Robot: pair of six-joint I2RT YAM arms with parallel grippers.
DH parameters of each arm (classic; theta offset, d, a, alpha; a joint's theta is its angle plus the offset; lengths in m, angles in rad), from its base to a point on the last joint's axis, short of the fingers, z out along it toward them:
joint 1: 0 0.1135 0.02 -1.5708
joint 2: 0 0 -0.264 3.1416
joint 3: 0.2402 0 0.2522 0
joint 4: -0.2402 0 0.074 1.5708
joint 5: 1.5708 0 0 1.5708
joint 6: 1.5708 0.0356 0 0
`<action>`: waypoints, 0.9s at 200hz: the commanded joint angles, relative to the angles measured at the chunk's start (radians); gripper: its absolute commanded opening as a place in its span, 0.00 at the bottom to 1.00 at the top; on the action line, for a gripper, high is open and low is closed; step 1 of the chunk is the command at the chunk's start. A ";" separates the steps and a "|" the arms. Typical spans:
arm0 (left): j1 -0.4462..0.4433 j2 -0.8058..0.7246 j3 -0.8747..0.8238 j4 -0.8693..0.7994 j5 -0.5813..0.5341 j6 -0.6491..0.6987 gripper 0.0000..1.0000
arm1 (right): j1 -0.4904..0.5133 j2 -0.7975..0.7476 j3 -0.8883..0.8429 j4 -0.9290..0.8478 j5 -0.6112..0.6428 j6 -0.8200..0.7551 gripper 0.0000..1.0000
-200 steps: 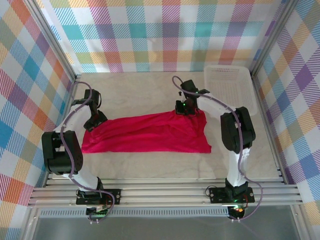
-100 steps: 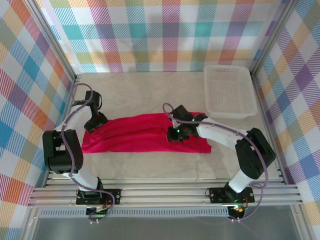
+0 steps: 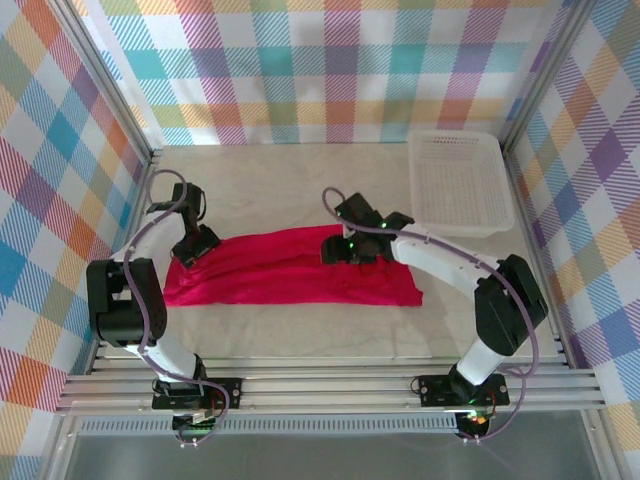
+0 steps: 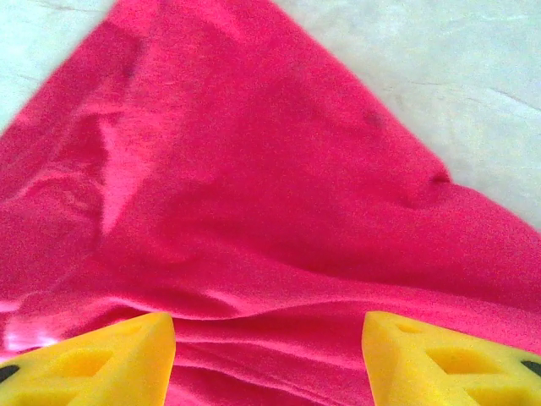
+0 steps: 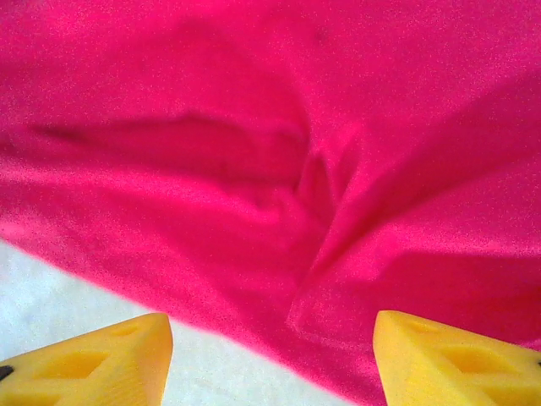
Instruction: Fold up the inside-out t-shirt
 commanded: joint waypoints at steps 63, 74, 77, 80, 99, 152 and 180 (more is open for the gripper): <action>0.047 0.283 0.091 0.065 0.070 -0.021 0.58 | -0.273 0.304 0.028 0.037 -0.108 -0.079 0.62; 0.092 0.309 0.091 0.067 0.063 -0.016 0.58 | -0.291 0.321 0.011 0.036 -0.095 -0.084 0.62; 0.105 0.316 0.090 0.066 0.059 -0.015 0.58 | -0.294 0.322 0.005 0.035 -0.090 -0.087 0.62; 0.117 0.321 0.090 0.066 0.056 -0.012 0.58 | -0.298 0.322 0.000 0.034 -0.085 -0.090 0.63; 0.174 0.342 0.090 0.058 0.037 0.002 0.59 | -0.309 0.303 -0.022 0.006 -0.073 -0.110 0.67; 0.172 0.267 0.108 0.051 0.061 0.000 0.59 | -0.317 0.062 -0.073 -0.084 -0.049 -0.126 0.88; 0.102 0.173 0.165 -0.025 -0.001 0.032 0.62 | -0.340 0.079 -0.081 -0.086 -0.100 -0.135 0.89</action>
